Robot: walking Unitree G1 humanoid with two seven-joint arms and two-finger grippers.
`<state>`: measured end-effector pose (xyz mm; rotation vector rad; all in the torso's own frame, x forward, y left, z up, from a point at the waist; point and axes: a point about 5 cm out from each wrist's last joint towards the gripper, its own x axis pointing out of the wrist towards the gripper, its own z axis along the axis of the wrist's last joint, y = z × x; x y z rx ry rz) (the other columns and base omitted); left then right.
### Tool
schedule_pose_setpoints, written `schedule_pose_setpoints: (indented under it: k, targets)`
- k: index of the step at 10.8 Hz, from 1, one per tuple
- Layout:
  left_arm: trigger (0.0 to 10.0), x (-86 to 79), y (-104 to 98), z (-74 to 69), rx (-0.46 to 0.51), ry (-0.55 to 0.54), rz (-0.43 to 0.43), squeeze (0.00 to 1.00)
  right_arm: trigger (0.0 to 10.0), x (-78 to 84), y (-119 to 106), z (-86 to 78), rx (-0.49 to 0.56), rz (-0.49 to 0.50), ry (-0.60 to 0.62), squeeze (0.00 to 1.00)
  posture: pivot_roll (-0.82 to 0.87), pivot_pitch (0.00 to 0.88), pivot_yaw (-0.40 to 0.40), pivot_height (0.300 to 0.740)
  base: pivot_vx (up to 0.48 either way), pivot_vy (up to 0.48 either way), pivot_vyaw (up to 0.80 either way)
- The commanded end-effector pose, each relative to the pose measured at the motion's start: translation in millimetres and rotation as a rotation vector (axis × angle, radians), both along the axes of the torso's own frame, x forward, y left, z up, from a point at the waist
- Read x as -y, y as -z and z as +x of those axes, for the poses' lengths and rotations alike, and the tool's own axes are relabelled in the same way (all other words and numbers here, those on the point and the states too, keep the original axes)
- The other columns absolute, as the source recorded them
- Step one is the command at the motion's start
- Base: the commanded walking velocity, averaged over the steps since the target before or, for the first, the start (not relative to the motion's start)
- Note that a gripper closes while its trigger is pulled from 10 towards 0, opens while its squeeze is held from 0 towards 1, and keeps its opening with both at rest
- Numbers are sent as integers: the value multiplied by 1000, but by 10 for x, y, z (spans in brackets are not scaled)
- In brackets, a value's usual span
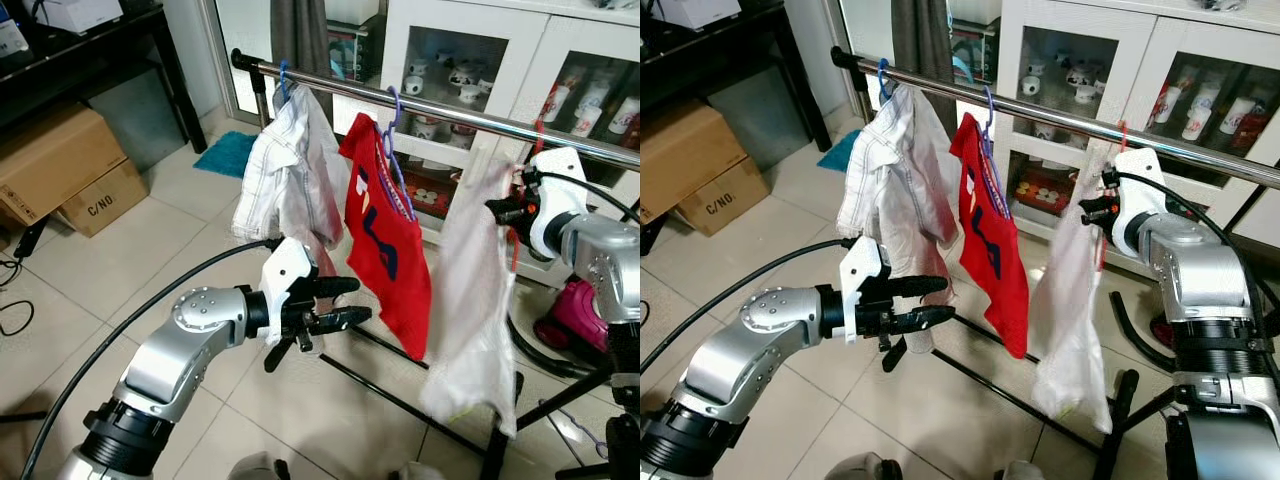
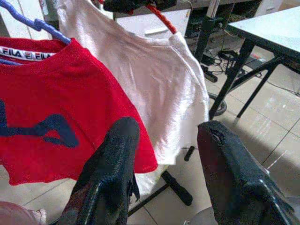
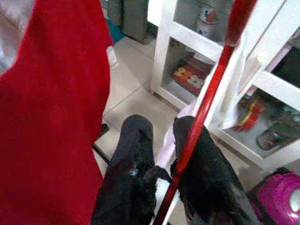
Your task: Hang hanger
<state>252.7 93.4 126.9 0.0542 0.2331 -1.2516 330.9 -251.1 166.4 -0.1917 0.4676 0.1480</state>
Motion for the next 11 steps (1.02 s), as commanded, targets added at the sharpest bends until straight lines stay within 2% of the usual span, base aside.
schedule_pose_setpoints:
  k: [1, 8, 10, 11]
  targets:
    - [10000, -8, 3, 21, 4, 3, 19, 0, 0, -26, 15, -4, 2, -11, 1, 0, -94, 0, 85, 740, 0, 0, 0]
    - [10000, -21, 5, 25, 10, -18, 24, 0, 0, -76, -96, -10, 38, -34, -36, 0, -88, 0, 75, 740, 0, 0, 0]
    - [10000, -48, -31, 78, 44, -75, 14, 0, 0, -92, -198, -66, 105, -18, -80, 0, -78, 0, 66, 740, 0, 0, 0]
    - [10000, -93, -79, 166, 88, -171, -6, 0, 0, -53, -332, -144, 166, -14, -75, 0, -77, 0, 60, 740, 0, 0, 0]
